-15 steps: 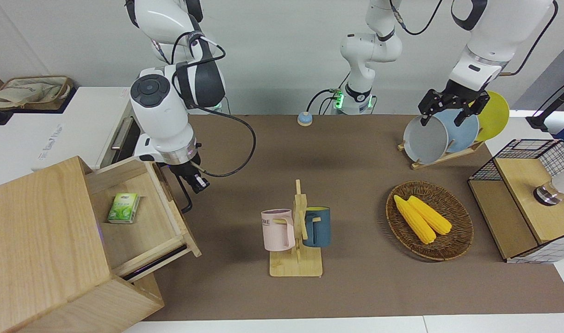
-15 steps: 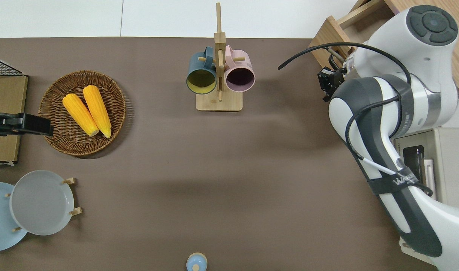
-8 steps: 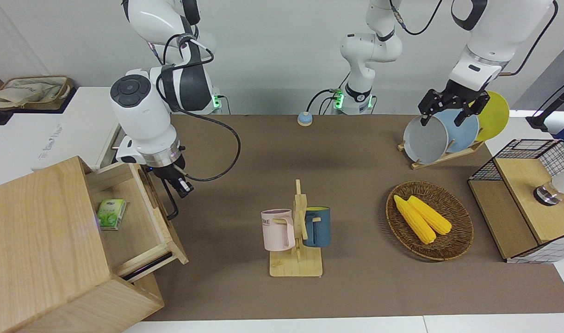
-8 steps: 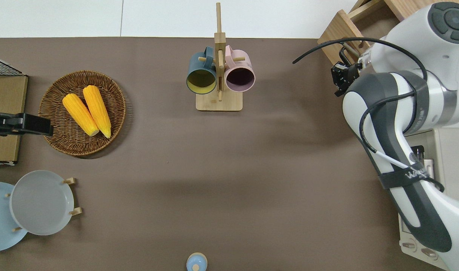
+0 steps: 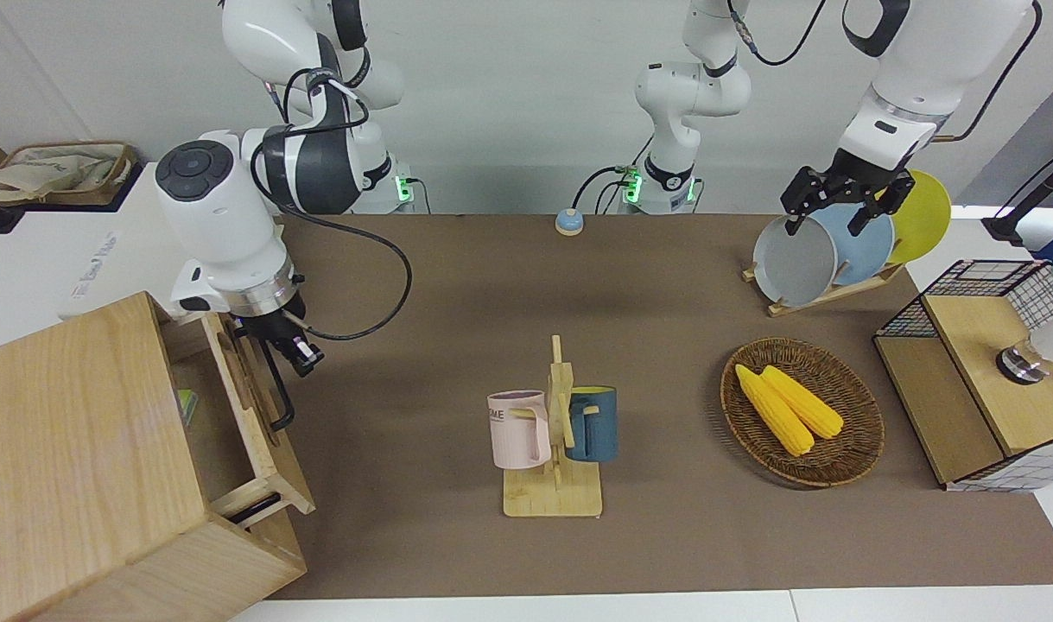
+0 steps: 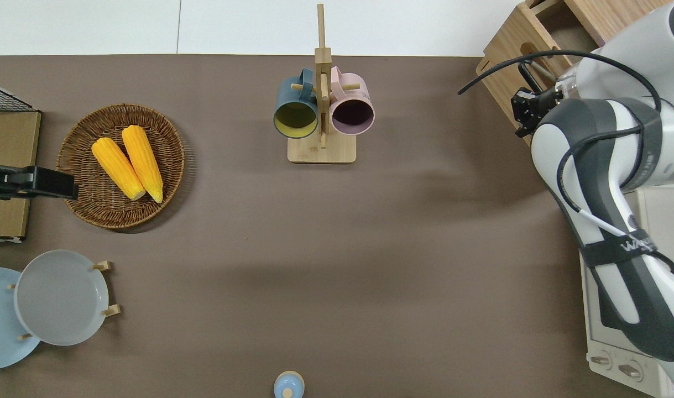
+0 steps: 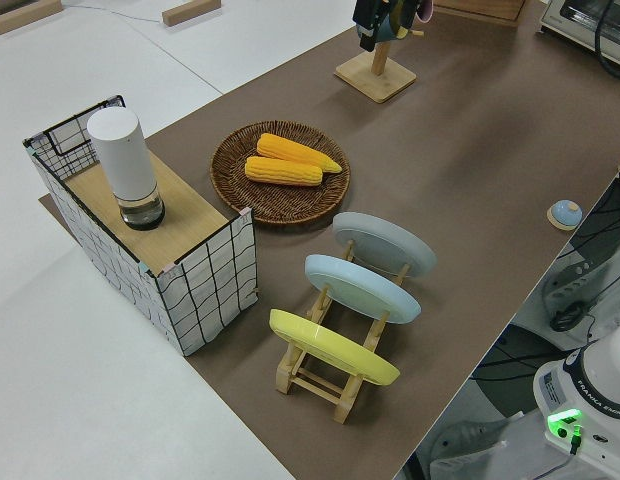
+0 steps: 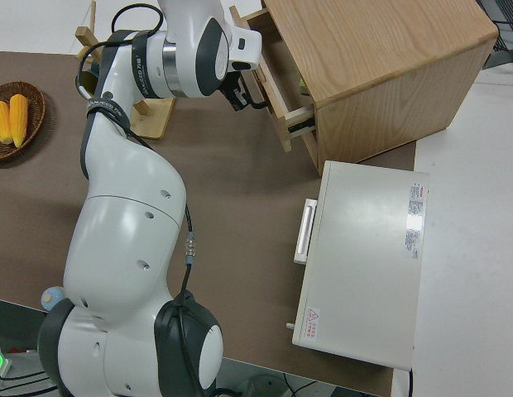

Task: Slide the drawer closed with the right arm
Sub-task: 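Push the wooden drawer away from the robot with the right gripper, then press the drawer fully shut with the right gripper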

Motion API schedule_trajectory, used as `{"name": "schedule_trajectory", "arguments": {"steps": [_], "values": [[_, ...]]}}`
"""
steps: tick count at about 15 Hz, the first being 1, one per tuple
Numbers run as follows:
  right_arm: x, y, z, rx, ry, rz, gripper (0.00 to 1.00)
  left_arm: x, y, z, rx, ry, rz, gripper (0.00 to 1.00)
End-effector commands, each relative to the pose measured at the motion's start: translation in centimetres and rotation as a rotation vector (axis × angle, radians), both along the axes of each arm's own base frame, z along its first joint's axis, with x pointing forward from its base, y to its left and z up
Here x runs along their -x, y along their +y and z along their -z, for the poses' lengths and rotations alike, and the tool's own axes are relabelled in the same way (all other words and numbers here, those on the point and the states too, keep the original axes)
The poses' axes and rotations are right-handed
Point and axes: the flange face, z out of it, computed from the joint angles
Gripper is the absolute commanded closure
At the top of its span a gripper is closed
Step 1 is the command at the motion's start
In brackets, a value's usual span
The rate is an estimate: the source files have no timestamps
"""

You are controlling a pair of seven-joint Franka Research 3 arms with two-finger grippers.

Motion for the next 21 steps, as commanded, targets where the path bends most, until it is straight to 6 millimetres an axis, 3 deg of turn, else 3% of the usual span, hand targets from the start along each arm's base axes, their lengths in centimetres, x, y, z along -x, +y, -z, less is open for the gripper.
{"name": "schedule_trajectory", "arguments": {"steps": [1,9,21], "values": [[-0.4,-2.1,0.0,-0.011,-0.018,-0.040,1.000,-0.4,0.0,-0.3,-0.018,-0.008,0.006,0.00],[-0.5,-5.9,0.1,-0.011,-0.020,-0.070,1.000,-0.4,0.0,-0.3,-0.017,-0.008,0.006,0.00],[-0.6,-7.8,0.2,-0.009,-0.023,-0.099,1.000,-0.4,0.0,-0.3,-0.017,-0.008,0.006,0.00]]}}
